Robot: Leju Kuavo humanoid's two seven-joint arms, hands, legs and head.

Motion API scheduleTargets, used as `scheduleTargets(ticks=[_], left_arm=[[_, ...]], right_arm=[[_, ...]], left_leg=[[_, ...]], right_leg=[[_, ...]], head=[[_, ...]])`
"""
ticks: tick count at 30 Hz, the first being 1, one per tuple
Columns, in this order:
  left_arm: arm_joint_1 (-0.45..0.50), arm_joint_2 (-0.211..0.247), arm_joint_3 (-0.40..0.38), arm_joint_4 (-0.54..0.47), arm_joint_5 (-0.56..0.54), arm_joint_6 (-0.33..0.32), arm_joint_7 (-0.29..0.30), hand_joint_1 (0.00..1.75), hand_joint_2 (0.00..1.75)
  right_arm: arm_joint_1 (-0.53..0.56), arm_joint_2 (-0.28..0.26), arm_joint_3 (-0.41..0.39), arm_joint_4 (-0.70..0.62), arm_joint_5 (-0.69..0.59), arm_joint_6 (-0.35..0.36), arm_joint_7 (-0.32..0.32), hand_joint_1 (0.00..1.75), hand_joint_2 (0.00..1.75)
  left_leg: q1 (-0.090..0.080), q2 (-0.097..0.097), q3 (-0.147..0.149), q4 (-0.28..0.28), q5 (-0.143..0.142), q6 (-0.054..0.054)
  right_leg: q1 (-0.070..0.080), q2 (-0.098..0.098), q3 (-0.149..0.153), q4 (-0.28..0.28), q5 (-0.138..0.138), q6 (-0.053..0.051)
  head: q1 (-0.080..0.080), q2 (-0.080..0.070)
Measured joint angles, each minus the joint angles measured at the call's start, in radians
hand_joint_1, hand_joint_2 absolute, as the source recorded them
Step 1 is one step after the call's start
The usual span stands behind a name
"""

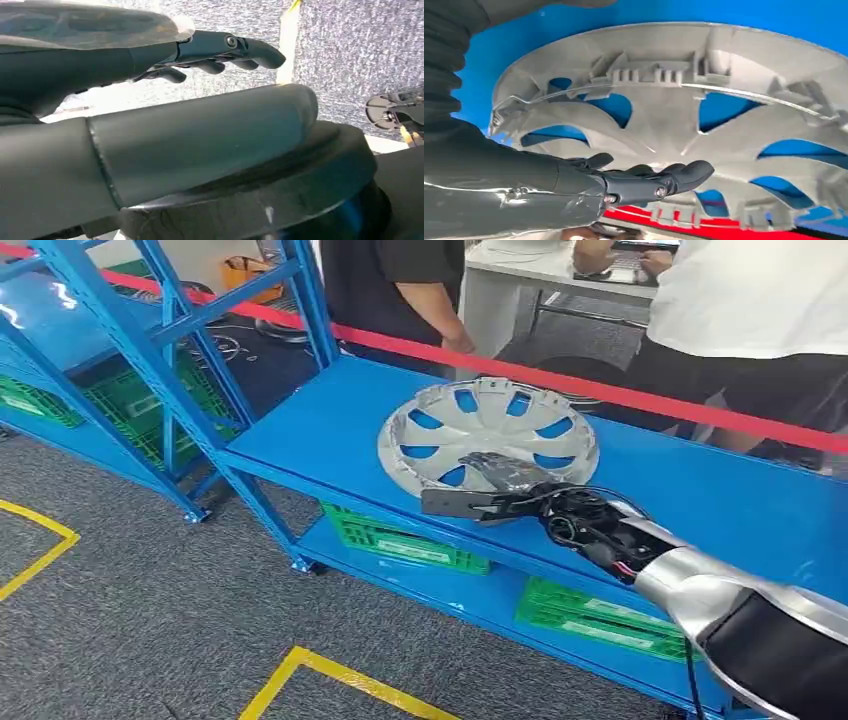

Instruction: Take the parts from the cabinet and place them on the table.

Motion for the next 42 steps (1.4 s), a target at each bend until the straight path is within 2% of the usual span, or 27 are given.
scheduleTargets(ticks=[10,22,23,24,28,29,31,32,34,35,36,37,42], left_arm=[[-0.008,0.000,-0.002,0.000,-0.002,-0.004,0.000,0.00,0.00],[-0.007,-0.002,-0.015,0.000,0.002,-0.004,0.001,0.00,0.00],[-0.007,-0.002,-0.016,0.000,0.002,-0.004,0.003,0.00,0.00],[-0.007,-0.002,-0.017,0.000,0.002,-0.004,0.003,0.00,0.00],[-0.007,-0.003,-0.018,0.000,-0.002,-0.005,0.003,0.00,0.00],[-0.007,-0.004,-0.018,0.000,-0.002,-0.005,0.003,0.00,0.00],[-0.007,-0.005,-0.018,0.000,-0.003,-0.005,0.003,0.00,0.00],[-0.007,-0.006,-0.018,0.000,-0.003,-0.005,0.003,0.00,0.00],[-0.008,-0.007,-0.019,0.000,-0.006,-0.006,0.003,0.00,0.00],[-0.008,-0.008,-0.019,0.000,-0.008,-0.006,0.003,0.00,0.00],[-0.008,-0.008,-0.020,0.000,-0.010,-0.008,0.003,0.00,0.00],[-0.009,-0.009,-0.022,0.000,-0.011,-0.010,0.005,0.00,0.00],[-0.013,-0.012,-0.025,0.000,-0.014,-0.015,0.010,0.00,0.00]], right_arm=[[0.017,-0.029,0.007,0.006,-0.023,-0.013,0.003,0.00,1.75],[0.040,-0.041,-0.006,0.074,-0.058,-0.044,-0.040,0.00,1.75],[0.040,-0.041,-0.007,0.078,-0.060,-0.045,-0.043,0.12,1.75],[0.040,-0.041,-0.009,0.082,-0.062,-0.045,-0.048,0.87,1.75],[0.040,-0.042,-0.017,0.090,-0.063,-0.043,-0.063,0.87,1.75],[0.040,-0.042,-0.019,0.091,-0.063,-0.042,-0.066,1.54,1.75],[0.040,-0.043,-0.021,0.092,-0.063,-0.041,-0.068,1.69,1.75],[0.040,-0.044,-0.021,0.093,-0.063,-0.041,-0.068,1.71,1.75],[0.040,-0.046,-0.021,0.095,-0.063,-0.041,-0.070,1.68,1.75],[0.040,-0.047,-0.022,0.095,-0.063,-0.042,-0.070,1.75,1.75],[0.040,-0.048,-0.022,0.096,-0.063,-0.042,-0.070,1.69,1.75],[0.040,-0.050,-0.023,0.096,-0.063,-0.041,-0.072,1.75,1.75],[0.044,-0.062,-0.026,0.093,-0.055,-0.036,-0.071,1.75,1.75]], left_leg=[[0.000,0.000,0.000,0.000,0.000,0.000],[0.000,0.000,0.000,0.000,0.000,0.000],[0.000,0.000,0.000,0.000,0.000,0.000],[0.000,0.000,0.000,0.000,0.000,0.000],[0.000,0.000,0.000,0.000,0.000,0.000],[0.000,0.000,0.000,0.000,0.000,0.000],[0.000,0.000,0.000,0.000,0.000,0.000],[0.000,0.000,0.000,0.000,0.000,0.000],[0.000,0.000,0.000,0.001,0.000,0.000],[0.000,0.000,0.000,0.001,0.000,0.000],[0.000,0.000,0.000,0.001,0.000,0.000],[0.000,0.000,0.000,0.001,0.000,0.000],[0.000,0.000,0.000,0.001,0.000,0.000]], right_leg=[[0.000,0.000,0.000,0.000,0.000,0.000],[0.000,0.000,0.000,0.000,0.000,0.000],[0.000,0.000,0.000,0.000,0.000,0.000],[0.000,0.000,0.000,0.000,0.000,0.000],[0.000,0.000,0.000,0.000,0.000,0.000],[0.000,0.000,0.001,0.000,0.000,0.000],[0.000,0.000,0.001,0.000,0.000,0.000],[0.000,0.000,0.001,0.000,0.000,0.000],[0.000,0.000,0.001,0.000,0.000,0.000],[0.000,0.000,0.001,0.000,0.000,0.000],[0.000,0.000,0.001,0.000,0.000,0.000],[0.000,0.000,0.001,0.000,0.000,0.000],[0.000,0.000,0.001,0.000,0.000,0.001]], head=[[0.000,0.000],[0.000,0.000],[0.000,0.000],[0.000,0.000],[0.000,0.000],[0.000,0.000],[0.000,0.000],[0.000,0.000],[0.000,0.000],[0.000,0.000],[0.000,0.000],[0.000,0.000],[0.000,0.000]])
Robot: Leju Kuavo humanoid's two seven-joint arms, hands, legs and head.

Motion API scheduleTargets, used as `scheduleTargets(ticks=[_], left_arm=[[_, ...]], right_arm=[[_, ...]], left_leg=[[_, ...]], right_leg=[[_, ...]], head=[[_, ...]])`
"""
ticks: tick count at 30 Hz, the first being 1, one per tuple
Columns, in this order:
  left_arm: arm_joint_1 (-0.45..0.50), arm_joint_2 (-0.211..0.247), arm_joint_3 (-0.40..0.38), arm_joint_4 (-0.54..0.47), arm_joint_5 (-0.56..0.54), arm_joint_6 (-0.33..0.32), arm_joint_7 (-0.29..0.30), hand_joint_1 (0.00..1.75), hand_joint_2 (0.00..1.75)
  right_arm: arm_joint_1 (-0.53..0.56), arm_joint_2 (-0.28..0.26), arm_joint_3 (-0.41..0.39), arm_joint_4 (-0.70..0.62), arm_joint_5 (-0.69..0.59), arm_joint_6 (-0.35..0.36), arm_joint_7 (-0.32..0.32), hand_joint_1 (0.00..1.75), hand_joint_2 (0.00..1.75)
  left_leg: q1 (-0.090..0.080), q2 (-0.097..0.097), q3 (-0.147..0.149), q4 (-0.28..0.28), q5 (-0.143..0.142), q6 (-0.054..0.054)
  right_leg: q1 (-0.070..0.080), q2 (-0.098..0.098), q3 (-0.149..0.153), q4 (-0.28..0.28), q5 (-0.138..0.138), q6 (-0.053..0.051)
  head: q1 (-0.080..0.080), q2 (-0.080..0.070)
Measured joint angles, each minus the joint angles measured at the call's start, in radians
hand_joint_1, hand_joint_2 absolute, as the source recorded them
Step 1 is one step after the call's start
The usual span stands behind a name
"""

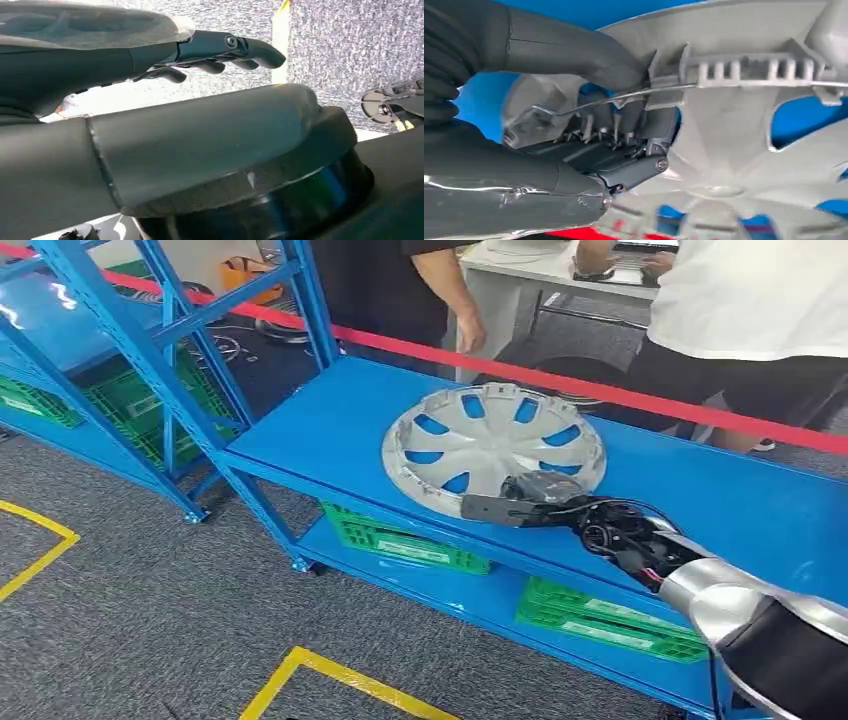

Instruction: Take the parts from the cabinet and place them on the table.

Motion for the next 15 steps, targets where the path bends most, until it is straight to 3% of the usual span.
scheduleTargets(ticks=[15], left_arm=[[-0.002,-0.003,0.000,0.000,0.003,-0.002,0.000,0.00,0.00]], right_arm=[[0.009,-0.013,-0.019,-0.038,0.034,0.016,0.016,1.75,1.75]], left_leg=[[0.000,0.000,0.000,0.000,0.000,0.000]], right_leg=[[0.000,0.000,0.000,0.000,0.000,0.000]], head=[[0.000,0.000]])
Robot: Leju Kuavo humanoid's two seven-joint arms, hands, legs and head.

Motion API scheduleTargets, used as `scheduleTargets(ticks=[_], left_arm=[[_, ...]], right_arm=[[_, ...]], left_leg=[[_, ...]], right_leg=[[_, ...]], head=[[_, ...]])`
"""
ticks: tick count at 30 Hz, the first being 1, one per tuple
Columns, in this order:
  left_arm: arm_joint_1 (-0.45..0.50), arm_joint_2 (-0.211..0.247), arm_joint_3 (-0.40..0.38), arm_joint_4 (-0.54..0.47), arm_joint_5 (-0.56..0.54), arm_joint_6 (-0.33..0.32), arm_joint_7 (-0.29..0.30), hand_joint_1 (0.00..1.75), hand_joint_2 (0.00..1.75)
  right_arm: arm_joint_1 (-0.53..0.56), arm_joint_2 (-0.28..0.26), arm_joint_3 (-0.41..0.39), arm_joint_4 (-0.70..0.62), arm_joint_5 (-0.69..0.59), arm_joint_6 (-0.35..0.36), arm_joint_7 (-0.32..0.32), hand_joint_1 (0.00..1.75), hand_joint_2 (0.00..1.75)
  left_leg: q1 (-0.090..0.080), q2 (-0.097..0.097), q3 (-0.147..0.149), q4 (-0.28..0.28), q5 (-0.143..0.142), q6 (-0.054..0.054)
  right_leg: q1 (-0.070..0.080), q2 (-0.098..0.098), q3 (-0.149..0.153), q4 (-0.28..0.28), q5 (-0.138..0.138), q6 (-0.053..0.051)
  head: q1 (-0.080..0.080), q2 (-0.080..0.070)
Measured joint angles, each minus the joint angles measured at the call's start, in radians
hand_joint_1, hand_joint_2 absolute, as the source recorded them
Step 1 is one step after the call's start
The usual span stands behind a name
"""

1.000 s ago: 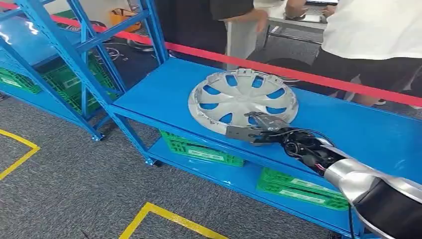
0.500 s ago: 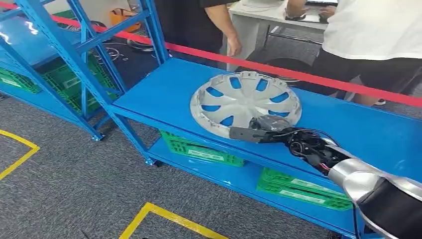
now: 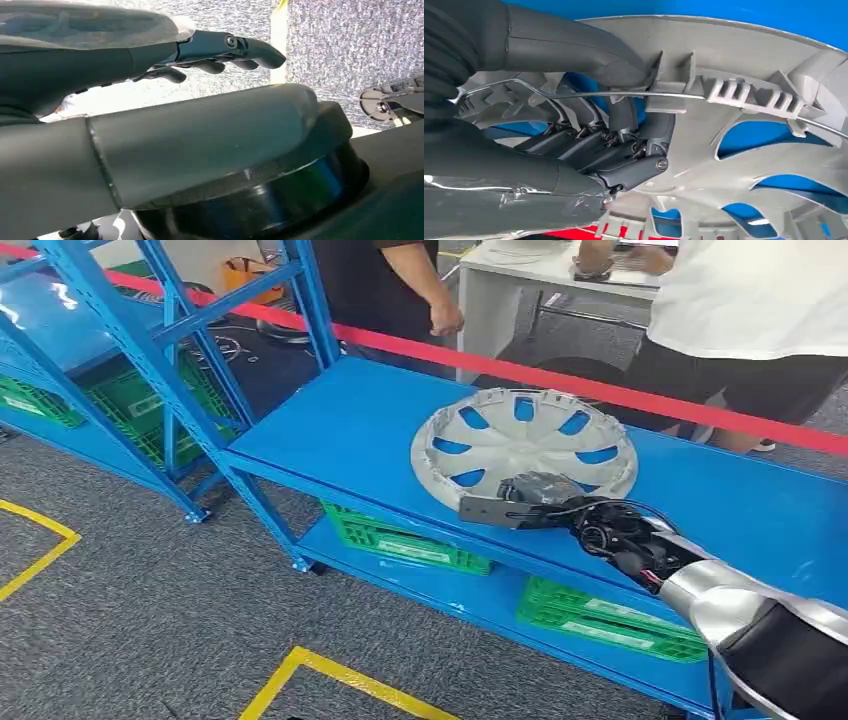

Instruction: Take the parts from the cabinet and place them on the table.

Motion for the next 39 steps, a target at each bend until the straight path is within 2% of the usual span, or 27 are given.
scheduleTargets(ticks=[6,7,12,20,25,29,33,36,39], left_arm=[[0.000,0.000,0.000,0.000,0.050,0.005,-0.032,0.00,0.00],[0.000,0.000,0.000,0.000,0.051,0.005,-0.034,0.00,1.75],[0.000,0.002,0.000,0.000,0.053,0.012,-0.037,0.00,1.75],[-0.002,0.006,0.007,0.000,0.087,0.026,-0.076,0.00,1.75],[-0.002,0.008,0.013,0.000,0.090,0.026,-0.077,0.00,1.75],[-0.003,0.009,0.019,0.000,0.097,0.028,-0.080,0.00,1.75],[-0.007,0.010,0.028,0.000,0.100,0.028,-0.082,0.00,1.75],[-0.008,0.010,0.031,0.000,0.103,0.032,-0.082,0.00,1.75],[-0.010,0.010,0.033,0.000,0.104,0.035,-0.082,0.00,1.75]], right_arm=[[0.002,-0.003,-0.003,-0.011,0.011,0.005,0.002,1.75,1.75],[0.002,-0.003,-0.003,-0.013,0.011,0.005,0.002,1.75,1.75],[0.004,-0.008,-0.008,-0.024,0.015,0.012,0.002,1.75,1.75],[0.007,-0.009,-0.016,-0.033,0.027,0.006,0.002,1.75,1.75],[0.018,-0.009,-0.035,-0.062,-0.005,-0.030,-0.039,1.75,1.75],[0.035,-0.009,-0.070,-0.126,-0.076,-0.064,-0.069,1.75,1.75],[0.050,-0.009,-0.110,-0.225,-0.141,-0.066,-0.072,1.75,1.75],[0.062,-0.009,-0.133,-0.292,-0.196,-0.080,-0.104,1.75,1.75],[0.068,-0.009,-0.159,-0.376,-0.232,-0.090,-0.099,1.75,1.75]], left_leg=[[0.000,0.000,0.000,0.000,0.000,0.000],[0.000,0.000,0.000,0.000,0.000,0.000],[0.000,0.000,0.000,0.000,0.000,0.000],[0.000,0.000,0.000,0.000,0.000,0.000],[0.000,0.000,-0.001,0.000,0.000,0.000],[0.000,0.000,-0.001,0.000,0.000,0.000],[0.000,0.001,-0.001,0.000,0.000,0.000],[0.000,0.001,-0.001,0.000,0.000,0.000],[0.000,0.001,-0.001,0.000,0.000,0.000]], right_leg=[[0.000,0.000,0.000,0.000,0.001,0.001],[0.000,0.000,0.000,0.000,0.001,0.001],[0.000,0.000,0.000,0.000,0.000,0.001],[0.000,0.000,0.000,0.000,0.000,0.001],[0.000,0.000,0.000,0.000,0.000,0.001],[0.000,0.000,0.000,0.000,0.001,0.001],[0.000,0.002,-0.001,0.000,0.001,0.001],[0.001,0.000,-0.001,0.000,0.001,0.001],[0.001,0.001,-0.001,0.000,0.001,0.000]], head=[[0.000,0.000],[0.000,0.000],[0.000,0.000],[0.000,0.000],[0.000,0.000],[0.000,0.000],[0.000,0.000],[0.000,0.000],[0.000,0.000]])
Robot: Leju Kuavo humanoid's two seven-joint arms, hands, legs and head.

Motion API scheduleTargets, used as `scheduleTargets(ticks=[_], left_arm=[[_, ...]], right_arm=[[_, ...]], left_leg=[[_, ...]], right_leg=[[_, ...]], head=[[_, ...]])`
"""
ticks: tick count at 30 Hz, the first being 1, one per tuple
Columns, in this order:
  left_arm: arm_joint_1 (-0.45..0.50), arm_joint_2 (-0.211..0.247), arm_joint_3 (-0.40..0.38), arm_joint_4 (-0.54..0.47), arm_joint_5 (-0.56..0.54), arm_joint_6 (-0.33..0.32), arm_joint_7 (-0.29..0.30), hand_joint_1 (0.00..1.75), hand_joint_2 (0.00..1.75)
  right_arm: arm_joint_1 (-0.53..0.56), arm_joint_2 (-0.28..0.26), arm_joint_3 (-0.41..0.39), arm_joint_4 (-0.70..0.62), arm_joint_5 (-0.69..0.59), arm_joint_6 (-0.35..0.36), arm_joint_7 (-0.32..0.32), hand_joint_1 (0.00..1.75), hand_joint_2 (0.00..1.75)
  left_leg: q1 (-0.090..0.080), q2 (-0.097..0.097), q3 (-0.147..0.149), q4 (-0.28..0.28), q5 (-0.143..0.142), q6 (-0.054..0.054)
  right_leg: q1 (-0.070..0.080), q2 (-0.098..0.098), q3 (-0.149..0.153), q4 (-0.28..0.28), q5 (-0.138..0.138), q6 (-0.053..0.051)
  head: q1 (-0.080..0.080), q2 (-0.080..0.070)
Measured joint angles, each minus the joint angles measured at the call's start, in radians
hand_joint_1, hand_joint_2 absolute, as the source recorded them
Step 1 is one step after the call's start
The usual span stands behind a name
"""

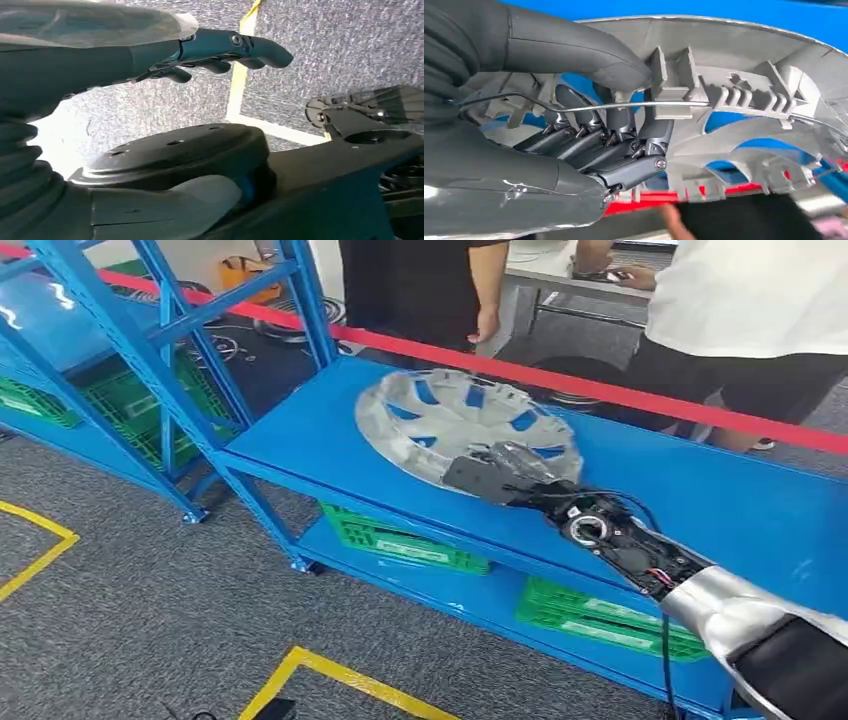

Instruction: Take the parts from the cabinet and place them on the table.

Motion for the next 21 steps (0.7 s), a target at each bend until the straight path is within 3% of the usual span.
scheduleTargets(ticks=[10,17,21], left_arm=[[-0.001,0.000,0.002,0.000,0.002,0.000,0.000,0.00,1.75],[-0.001,0.000,0.002,0.000,0.008,0.006,0.001,0.00,1.75],[-0.001,0.000,0.002,0.000,0.011,0.015,0.005,0.00,1.75]], right_arm=[[0.020,0.000,-0.038,-0.117,-0.011,-0.004,-0.003,1.75,1.75],[0.018,0.011,-0.050,-0.201,-0.074,-0.032,-0.054,1.75,1.75],[0.016,0.035,-0.064,-0.238,-0.189,0.015,-0.135,1.75,1.75]], left_leg=[[0.000,0.000,-0.001,0.000,0.000,0.000],[0.000,0.000,-0.001,0.000,0.000,0.000],[0.000,-0.001,-0.002,0.000,0.000,0.000]], right_leg=[[0.000,-0.001,0.000,0.000,0.000,0.000],[0.000,-0.001,0.000,0.000,0.000,0.000],[0.000,-0.001,-0.001,0.000,0.000,0.000]], head=[[0.000,0.000],[0.000,0.000],[0.000,0.000]])
